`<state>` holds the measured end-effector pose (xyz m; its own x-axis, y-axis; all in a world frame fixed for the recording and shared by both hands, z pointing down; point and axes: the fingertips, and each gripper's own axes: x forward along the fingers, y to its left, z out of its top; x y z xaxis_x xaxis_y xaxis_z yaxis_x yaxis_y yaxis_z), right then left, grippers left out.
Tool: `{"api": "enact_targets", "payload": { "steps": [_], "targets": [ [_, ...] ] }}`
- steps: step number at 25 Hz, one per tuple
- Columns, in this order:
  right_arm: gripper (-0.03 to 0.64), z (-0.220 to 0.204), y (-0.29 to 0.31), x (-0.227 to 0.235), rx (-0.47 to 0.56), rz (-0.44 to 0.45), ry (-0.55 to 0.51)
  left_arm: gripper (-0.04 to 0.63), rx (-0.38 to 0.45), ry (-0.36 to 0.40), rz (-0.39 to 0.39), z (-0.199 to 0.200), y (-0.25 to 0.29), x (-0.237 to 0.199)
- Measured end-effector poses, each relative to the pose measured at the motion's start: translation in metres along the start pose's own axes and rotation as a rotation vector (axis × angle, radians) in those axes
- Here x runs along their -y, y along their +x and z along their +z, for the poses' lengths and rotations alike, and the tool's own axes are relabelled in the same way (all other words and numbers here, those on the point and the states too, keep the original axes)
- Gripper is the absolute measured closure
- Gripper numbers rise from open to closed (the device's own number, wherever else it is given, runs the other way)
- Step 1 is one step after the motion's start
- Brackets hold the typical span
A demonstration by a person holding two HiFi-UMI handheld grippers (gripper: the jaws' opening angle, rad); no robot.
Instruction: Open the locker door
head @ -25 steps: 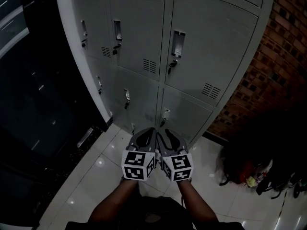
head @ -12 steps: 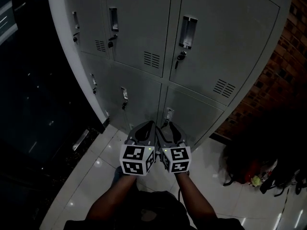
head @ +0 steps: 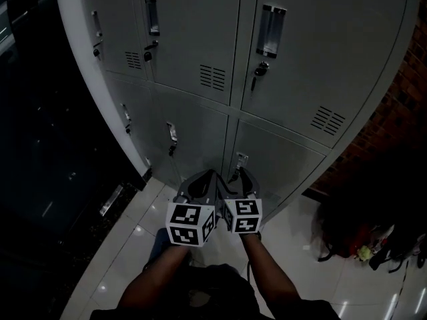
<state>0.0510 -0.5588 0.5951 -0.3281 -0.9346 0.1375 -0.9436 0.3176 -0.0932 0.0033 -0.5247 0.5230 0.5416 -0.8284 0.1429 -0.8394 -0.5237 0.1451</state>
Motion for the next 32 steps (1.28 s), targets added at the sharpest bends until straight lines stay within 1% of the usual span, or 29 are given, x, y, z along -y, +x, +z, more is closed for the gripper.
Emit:
{"api": "enact_targets", "payload": {
  "steps": [3,8,13,16,22,24,26,28,32],
  "targets": [
    [0.299,-0.006,0.016,0.006,0.000,-0.014,0.023,0.591,-0.001,0.012,-0.003,-0.003,0.006,-0.007],
    [0.282,-0.020,0.039,0.016,-0.023,-0.030,0.037,0.591,0.005,0.006,-0.012,-0.007,0.015,-0.017],
    [0.281,-0.029,0.057,0.028,-0.043,-0.052,0.027,0.591,-0.003,-0.004,-0.011,-0.015,0.025,-0.027],
    [0.282,-0.035,0.065,0.031,-0.061,-0.049,0.022,0.591,-0.002,-0.010,-0.011,-0.018,0.027,-0.031],
    [0.281,-0.036,0.067,0.033,-0.054,-0.065,0.018,0.591,-0.005,-0.027,-0.001,-0.019,0.031,-0.041],
    [0.285,-0.035,0.067,0.034,-0.057,-0.066,0.026,0.591,-0.004,-0.033,0.000,-0.017,0.031,-0.043],
    [0.314,-0.037,0.064,0.034,-0.065,-0.068,0.030,0.591,-0.007,-0.038,0.000,-0.016,0.030,-0.042],
    [0.328,-0.039,0.059,0.033,-0.075,-0.073,0.033,0.591,-0.012,-0.041,-0.003,-0.015,0.028,-0.040],
    [0.393,-0.040,0.047,0.029,-0.097,-0.081,0.034,0.591,-0.017,-0.055,-0.001,-0.010,0.021,-0.038]
  ]
}}
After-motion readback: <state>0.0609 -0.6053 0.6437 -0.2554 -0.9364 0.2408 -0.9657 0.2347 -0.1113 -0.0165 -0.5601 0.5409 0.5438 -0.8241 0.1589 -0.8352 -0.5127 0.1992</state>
